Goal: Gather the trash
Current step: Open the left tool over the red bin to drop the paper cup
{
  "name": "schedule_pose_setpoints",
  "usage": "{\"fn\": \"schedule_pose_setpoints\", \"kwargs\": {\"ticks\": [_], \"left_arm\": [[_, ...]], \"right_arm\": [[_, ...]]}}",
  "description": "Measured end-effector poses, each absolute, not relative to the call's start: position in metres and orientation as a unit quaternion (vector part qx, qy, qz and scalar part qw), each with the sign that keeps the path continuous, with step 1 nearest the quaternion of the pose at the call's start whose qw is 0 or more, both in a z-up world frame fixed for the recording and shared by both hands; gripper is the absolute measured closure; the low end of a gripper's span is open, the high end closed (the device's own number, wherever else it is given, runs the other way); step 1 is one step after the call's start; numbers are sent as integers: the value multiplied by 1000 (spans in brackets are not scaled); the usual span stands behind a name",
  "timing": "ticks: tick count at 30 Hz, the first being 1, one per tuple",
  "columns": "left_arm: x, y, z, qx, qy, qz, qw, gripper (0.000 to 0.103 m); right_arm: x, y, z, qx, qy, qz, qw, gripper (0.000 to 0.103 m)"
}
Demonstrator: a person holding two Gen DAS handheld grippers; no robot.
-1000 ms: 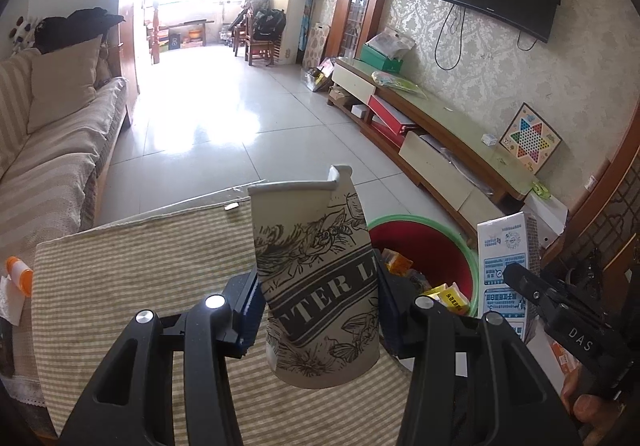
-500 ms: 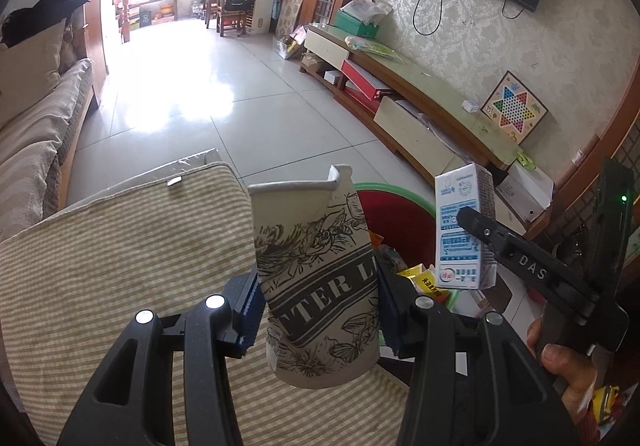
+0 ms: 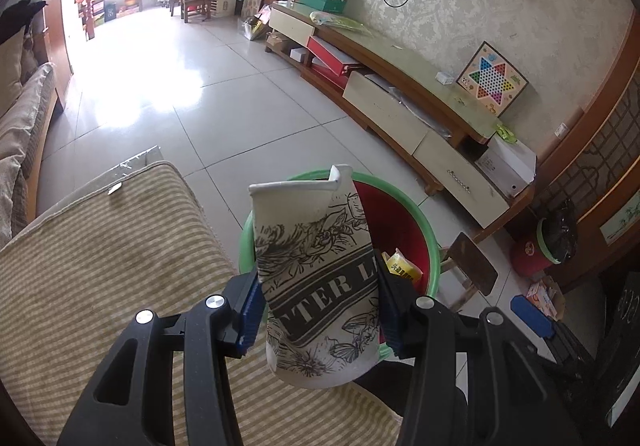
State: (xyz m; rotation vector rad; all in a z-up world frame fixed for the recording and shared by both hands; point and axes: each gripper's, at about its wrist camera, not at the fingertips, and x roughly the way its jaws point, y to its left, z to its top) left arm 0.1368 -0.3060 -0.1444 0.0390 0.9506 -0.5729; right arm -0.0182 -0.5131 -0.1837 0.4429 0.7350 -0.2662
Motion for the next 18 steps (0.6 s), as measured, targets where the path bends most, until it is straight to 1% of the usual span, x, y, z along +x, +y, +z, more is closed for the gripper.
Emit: {"fn": "schedule_pose_setpoints", "kwargs": {"ticks": [8,10,12,15,16,17,18], "left_arm": [[142,-336,-134,63,435,-287,851,57],[146,-340,-133,70,432,-289,851,55],[149,-346,-132,79,433,-291,850,31],[146,-344,-121,78,412,-289,861,17],[142,-341,-117,75,405,-288,864,15],[140,-337,-113,72,402,-287,866,14],[136,-331,-108,67,400,-286,868,13]], "right_arm": [[-35,-526,-204,205,385,-156,886,25],[-38,-527,-205,205,387,-157,885,25],[-40,-525,-202,201,386,-158,886,25],[-41,-520,-193,184,381,-161,892,25],[-40,-518,-188,176,377,-162,895,22],[-40,-515,-183,170,373,-162,898,17],[-39,-513,-178,164,369,-161,901,15]]}}
